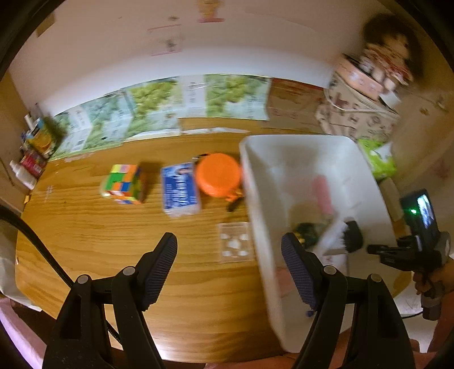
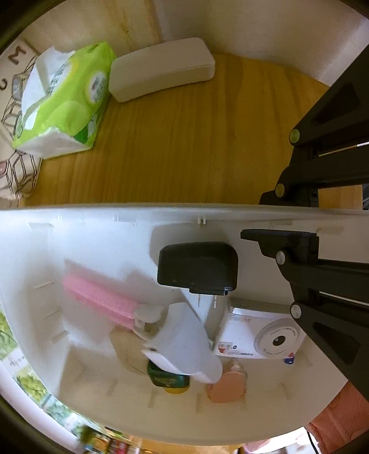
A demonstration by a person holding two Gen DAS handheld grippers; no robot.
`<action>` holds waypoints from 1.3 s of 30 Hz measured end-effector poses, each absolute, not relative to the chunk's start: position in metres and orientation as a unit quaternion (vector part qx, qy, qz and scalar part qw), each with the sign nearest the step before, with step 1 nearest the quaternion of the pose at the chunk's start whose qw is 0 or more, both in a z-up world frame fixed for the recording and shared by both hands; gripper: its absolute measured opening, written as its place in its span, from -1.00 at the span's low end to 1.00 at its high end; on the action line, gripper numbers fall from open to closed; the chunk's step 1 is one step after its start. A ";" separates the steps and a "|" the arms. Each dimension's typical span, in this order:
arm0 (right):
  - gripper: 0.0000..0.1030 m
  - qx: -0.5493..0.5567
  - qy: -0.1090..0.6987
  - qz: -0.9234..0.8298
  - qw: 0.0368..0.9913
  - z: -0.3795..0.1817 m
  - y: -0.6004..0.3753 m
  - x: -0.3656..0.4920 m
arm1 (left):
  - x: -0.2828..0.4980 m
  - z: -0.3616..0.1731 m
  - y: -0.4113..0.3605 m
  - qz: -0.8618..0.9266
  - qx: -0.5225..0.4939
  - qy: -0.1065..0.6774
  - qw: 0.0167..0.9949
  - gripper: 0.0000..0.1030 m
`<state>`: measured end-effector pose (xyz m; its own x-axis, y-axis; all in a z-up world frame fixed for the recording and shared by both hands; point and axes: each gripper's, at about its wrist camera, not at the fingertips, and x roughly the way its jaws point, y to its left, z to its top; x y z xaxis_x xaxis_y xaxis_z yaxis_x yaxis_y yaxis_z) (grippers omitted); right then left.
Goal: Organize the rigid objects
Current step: 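Open the left gripper to drop the scoop into the tray, then move the left tool to the Rubik's cube and close on it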
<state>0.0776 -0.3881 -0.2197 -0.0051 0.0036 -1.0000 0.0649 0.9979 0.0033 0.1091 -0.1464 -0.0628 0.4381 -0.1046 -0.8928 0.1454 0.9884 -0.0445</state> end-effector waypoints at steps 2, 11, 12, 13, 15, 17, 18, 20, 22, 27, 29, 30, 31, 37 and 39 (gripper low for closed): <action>-0.87 0.032 0.708 -0.033 0.705 -0.220 -0.392 0.079 | 0.113 -0.064 -0.129 -0.063 0.014 0.526 0.848 0.53; -0.87 0.070 0.702 -0.082 0.703 -0.217 -0.415 0.082 | 0.132 -0.075 -0.064 -0.041 -0.004 0.530 0.847 0.53; -0.87 0.074 0.702 -0.088 0.703 -0.217 -0.418 0.082 | 0.135 -0.076 -0.058 -0.040 -0.004 0.530 0.847 0.53; -0.87 0.077 0.701 -0.092 0.703 -0.217 -0.420 0.081 | 0.138 -0.077 -0.051 -0.039 -0.004 0.530 0.847 0.53; -0.87 0.085 0.700 -0.102 0.702 -0.214 -0.421 0.083 | 0.144 -0.080 -0.039 -0.037 -0.003 0.531 0.846 0.53; -0.86 0.094 0.700 -0.110 0.700 -0.212 -0.425 0.084 | 0.148 -0.083 -0.029 -0.036 0.000 0.531 0.846 0.53; -0.86 0.098 0.700 -0.113 0.699 -0.212 -0.428 0.084 | 0.152 -0.085 -0.022 -0.037 0.001 0.531 0.847 0.53; -0.85 0.103 0.699 -0.117 0.697 -0.211 -0.431 0.084 | 0.158 -0.088 -0.013 -0.040 0.002 0.531 0.846 0.53; -0.85 0.111 0.699 -0.122 0.696 -0.210 -0.435 0.085 | 0.167 -0.093 -0.002 -0.040 0.004 0.535 0.844 0.53; -0.82 0.117 0.700 -0.137 0.691 -0.210 -0.441 0.089 | 0.189 -0.102 0.021 -0.040 -0.004 0.543 0.839 0.53; -0.81 0.121 0.700 -0.145 0.689 -0.212 -0.443 0.088 | 0.200 -0.105 0.029 -0.038 -0.008 0.545 0.838 0.53; -0.81 0.123 0.700 -0.147 0.688 -0.210 -0.443 0.088 | 0.204 -0.107 0.031 -0.037 -0.010 0.546 0.837 0.53; -0.81 0.126 0.700 -0.150 0.687 -0.210 -0.444 0.089 | 0.210 -0.109 0.034 -0.038 -0.013 0.549 0.835 0.53; -0.78 0.133 0.703 -0.164 0.680 -0.209 -0.440 0.094 | 0.236 -0.125 0.036 -0.053 -0.019 0.570 0.819 0.53; -0.78 0.136 0.703 -0.168 0.678 -0.209 -0.442 0.096 | 0.245 -0.135 0.034 -0.055 -0.019 0.584 0.810 0.53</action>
<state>0.0960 -0.4422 -0.2091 -0.0447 -0.0365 -0.9983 0.4196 0.9062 -0.0520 0.2449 0.0337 -0.1347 0.3116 -0.1123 -0.9436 0.0671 0.9931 -0.0960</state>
